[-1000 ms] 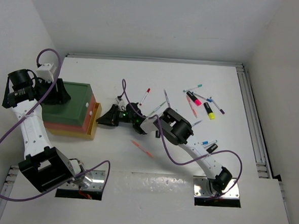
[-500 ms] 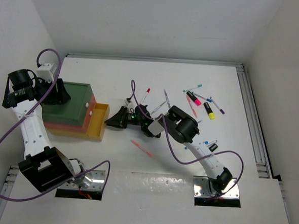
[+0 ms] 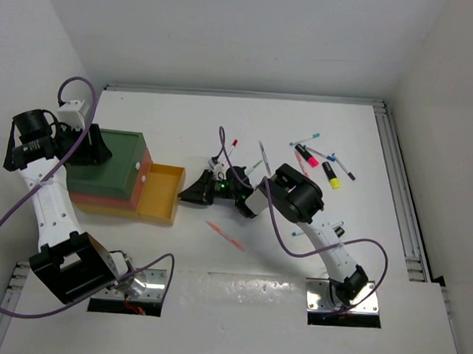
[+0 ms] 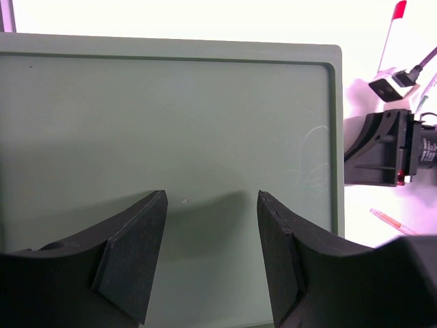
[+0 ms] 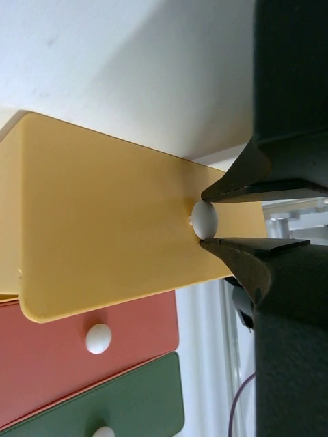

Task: Sort the stationery into containers
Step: Open the drawer in the storage box.

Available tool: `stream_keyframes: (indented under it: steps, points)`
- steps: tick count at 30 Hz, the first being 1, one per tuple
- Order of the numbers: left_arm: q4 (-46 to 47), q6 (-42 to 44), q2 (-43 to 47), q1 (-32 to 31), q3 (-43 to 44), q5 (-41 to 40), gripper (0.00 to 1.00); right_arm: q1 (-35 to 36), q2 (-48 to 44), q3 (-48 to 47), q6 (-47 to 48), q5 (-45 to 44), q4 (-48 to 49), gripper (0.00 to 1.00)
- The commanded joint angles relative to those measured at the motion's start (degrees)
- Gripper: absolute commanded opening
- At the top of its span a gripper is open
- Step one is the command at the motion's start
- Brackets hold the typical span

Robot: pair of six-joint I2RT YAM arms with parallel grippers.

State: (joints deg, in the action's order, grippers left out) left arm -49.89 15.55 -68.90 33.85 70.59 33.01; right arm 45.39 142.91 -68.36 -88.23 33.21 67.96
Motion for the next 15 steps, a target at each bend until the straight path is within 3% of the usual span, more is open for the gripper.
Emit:
stream_keyframes:
  steps: [1, 7, 9, 10, 11, 13, 15]
  points:
    - [-5.75, -0.79, -2.38, 0.52, -3.26, -4.1, 0.62, -1.26, -3.25, 2.17, 0.42, 2.47, 7.01, 0.0]
    - [-5.66, -0.87, -2.38, 0.52, -3.44, -3.84, 0.65, -2.76, -4.13, 3.41, 0.86, 4.31, 6.74, 0.0]
    - [-5.48, -0.79, -2.55, 0.61, -3.53, -3.66, 0.68, -3.02, -3.96, 2.88, 0.6, 5.02, 5.95, 0.13]
    - [-5.57, -0.79, -2.46, 0.52, -3.61, -3.57, 0.73, -2.94, -4.04, 2.88, 0.51, 5.19, 5.78, 0.32]
    - [-5.57, -0.87, -2.46, 0.61, -3.61, -3.57, 0.76, -2.93, -4.13, 2.97, 0.42, 5.2, 5.78, 0.41]
    - [-5.48, -0.61, -2.46, 0.52, -3.18, -3.48, 0.8, -3.11, -4.92, 3.49, 0.77, 5.2, 5.25, 0.55]
    - [-5.48, -0.35, -2.55, 0.52, -2.48, -3.05, 0.83, -3.2, -5.8, 4.19, 1.3, 5.2, 4.81, 0.6]
